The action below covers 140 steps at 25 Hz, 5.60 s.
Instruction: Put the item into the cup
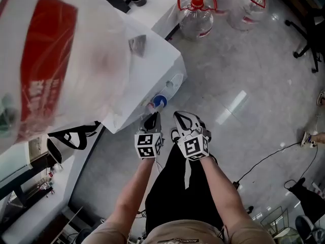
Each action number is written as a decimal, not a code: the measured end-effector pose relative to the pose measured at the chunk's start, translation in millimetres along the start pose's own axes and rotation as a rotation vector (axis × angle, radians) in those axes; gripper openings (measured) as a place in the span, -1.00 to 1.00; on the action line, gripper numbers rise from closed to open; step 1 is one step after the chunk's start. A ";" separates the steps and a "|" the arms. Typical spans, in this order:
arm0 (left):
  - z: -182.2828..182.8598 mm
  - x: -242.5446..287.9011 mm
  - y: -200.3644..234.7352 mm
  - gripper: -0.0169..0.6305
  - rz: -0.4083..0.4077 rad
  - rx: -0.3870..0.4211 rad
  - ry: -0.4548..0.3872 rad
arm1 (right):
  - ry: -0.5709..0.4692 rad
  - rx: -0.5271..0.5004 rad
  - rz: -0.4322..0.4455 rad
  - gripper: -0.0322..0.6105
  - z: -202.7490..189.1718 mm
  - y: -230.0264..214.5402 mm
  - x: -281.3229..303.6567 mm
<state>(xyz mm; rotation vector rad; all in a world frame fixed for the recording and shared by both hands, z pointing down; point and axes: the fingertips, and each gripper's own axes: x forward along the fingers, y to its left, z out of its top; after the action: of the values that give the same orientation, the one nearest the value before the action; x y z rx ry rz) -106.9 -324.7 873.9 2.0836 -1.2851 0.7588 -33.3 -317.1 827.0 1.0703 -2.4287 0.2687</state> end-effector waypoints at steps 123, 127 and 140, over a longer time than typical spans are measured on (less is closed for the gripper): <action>373.9 -424.4 -80.7 -0.92 0.060 0.247 -0.758 | -0.453 -0.078 -0.111 -0.87 436.1 -29.4 -290.4; 379.6 -430.2 -87.7 -0.92 0.053 0.244 -0.773 | -0.445 -0.068 -0.101 -0.87 432.3 -27.1 -289.3; 378.1 -432.5 -90.3 -0.92 0.056 0.272 -0.768 | -0.469 -0.085 -0.112 -0.87 437.7 -31.6 -297.9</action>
<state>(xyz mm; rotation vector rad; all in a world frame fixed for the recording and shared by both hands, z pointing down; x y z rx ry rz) -124.2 -308.2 292.9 2.7063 -1.6997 0.1307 15.9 -302.5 299.1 1.3464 -2.7368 -0.1395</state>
